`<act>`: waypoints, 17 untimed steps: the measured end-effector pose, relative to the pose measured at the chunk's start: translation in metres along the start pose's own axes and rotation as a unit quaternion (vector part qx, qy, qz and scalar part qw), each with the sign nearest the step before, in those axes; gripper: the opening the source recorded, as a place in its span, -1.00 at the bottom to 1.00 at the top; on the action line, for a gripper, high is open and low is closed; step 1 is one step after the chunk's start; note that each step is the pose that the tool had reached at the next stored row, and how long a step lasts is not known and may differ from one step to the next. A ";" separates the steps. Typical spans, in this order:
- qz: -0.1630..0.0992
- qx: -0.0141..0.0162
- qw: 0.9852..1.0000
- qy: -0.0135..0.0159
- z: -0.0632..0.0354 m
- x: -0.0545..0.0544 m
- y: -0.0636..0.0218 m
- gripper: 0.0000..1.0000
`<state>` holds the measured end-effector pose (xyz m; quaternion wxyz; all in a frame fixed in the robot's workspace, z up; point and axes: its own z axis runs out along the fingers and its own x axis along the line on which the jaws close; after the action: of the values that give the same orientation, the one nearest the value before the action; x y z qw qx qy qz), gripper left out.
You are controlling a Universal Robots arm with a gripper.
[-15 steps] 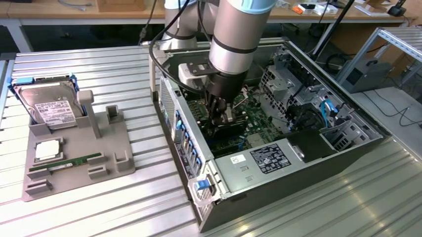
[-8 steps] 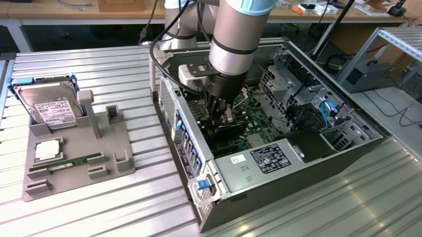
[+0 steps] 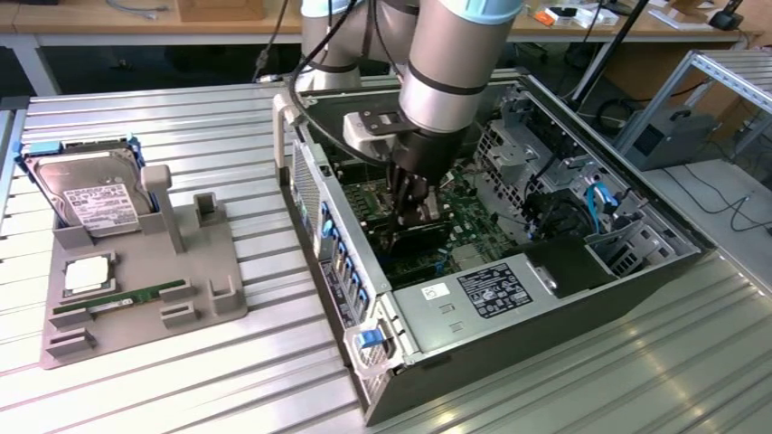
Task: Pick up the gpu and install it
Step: 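Press down on the gpu until it lock into place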
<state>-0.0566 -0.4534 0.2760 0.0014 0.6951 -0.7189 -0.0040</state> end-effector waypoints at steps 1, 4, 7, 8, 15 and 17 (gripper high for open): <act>0.000 0.000 1.000 -0.001 -0.0002 0.000 -0.0113 -0.79; 0.000 -0.002 1.000 -0.005 -0.0003 -0.001 -0.0394 -0.79; 0.000 -0.003 1.000 -0.007 -0.0006 -0.002 -0.0623 -0.79; 0.000 -0.003 1.000 -0.008 -0.0007 -0.002 -0.0711 -0.79; 0.000 -0.004 1.000 -0.016 -0.0203 -0.004 -0.1075 -0.79; 0.000 -0.004 1.000 -0.017 -0.0296 -0.004 -0.1082 -0.79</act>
<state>0.0518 -0.4535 0.3049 -0.0082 0.6949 -0.7188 -0.0189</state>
